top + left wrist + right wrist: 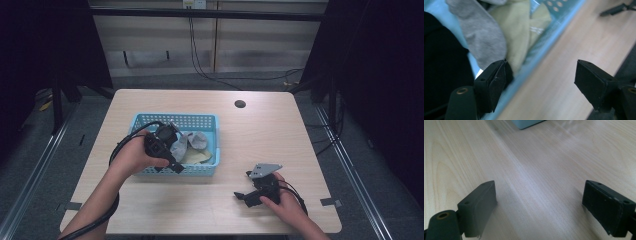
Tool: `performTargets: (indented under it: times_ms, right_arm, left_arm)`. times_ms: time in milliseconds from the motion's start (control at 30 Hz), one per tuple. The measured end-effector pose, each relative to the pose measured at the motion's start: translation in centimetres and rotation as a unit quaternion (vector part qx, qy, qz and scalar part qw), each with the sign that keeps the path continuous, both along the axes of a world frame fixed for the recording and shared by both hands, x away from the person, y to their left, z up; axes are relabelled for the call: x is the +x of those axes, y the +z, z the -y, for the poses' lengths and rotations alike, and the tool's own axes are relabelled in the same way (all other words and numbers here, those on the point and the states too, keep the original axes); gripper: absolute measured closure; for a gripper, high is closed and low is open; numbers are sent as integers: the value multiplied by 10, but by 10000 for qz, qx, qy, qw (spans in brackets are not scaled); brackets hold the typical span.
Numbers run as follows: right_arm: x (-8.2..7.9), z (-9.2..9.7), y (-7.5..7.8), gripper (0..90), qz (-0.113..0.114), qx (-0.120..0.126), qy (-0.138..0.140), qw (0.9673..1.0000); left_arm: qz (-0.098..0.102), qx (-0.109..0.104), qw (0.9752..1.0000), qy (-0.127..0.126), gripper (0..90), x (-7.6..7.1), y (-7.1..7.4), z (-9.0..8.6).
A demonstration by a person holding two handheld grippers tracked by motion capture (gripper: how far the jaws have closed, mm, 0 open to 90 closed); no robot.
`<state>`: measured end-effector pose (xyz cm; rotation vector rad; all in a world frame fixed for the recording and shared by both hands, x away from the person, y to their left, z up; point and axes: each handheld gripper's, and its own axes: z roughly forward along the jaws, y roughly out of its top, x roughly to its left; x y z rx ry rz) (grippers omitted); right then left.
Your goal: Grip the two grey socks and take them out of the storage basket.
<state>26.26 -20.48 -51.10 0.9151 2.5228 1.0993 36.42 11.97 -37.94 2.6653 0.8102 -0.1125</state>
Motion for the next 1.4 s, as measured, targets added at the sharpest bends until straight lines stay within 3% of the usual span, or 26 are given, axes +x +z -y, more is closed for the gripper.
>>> performTargets:
  times_ms: [133,333,367,533,600,833,900,933,1033,1167,1400]
  right_arm:
    - [0,0,0,115,-24,5,-1,10000]
    - [0,0,0,116,1,2,1,10000]
    - [0,0,0,116,0,1,1,10000]
    - [0,0,0,115,0,2,5,10000]
    - [0,0,0,116,4,1,6,10000]
    - [0,0,0,116,-32,-1,2,10000]
    - [0,0,0,116,0,1,0,10000]
    - [0,0,0,116,0,2,0,10000]
    - [0,0,0,116,-29,7,0,10000]
    - [0,0,0,116,0,1,-1,10000]
    - [0,0,0,116,3,1,0,10000]
  left_arm:
    - [36,154,9997,201,242,18,-8,1]
    - [28,141,9990,416,240,34,-18,6]
    - [71,189,9981,579,241,42,-25,8]
    - [197,205,9964,796,232,55,-37,11]
    - [276,102,9940,1058,230,64,-45,13]
    - [157,322,9911,1281,230,78,-69,17]
    - [125,288,9912,1287,287,79,-73,17]
    - [11,305,9912,1285,342,80,-75,17]
    - [-32,444,9915,1225,513,80,-77,16]
    - [-66,620,9904,1230,748,80,-67,13]
    - [22,652,9916,1115,783,77,-40,8]
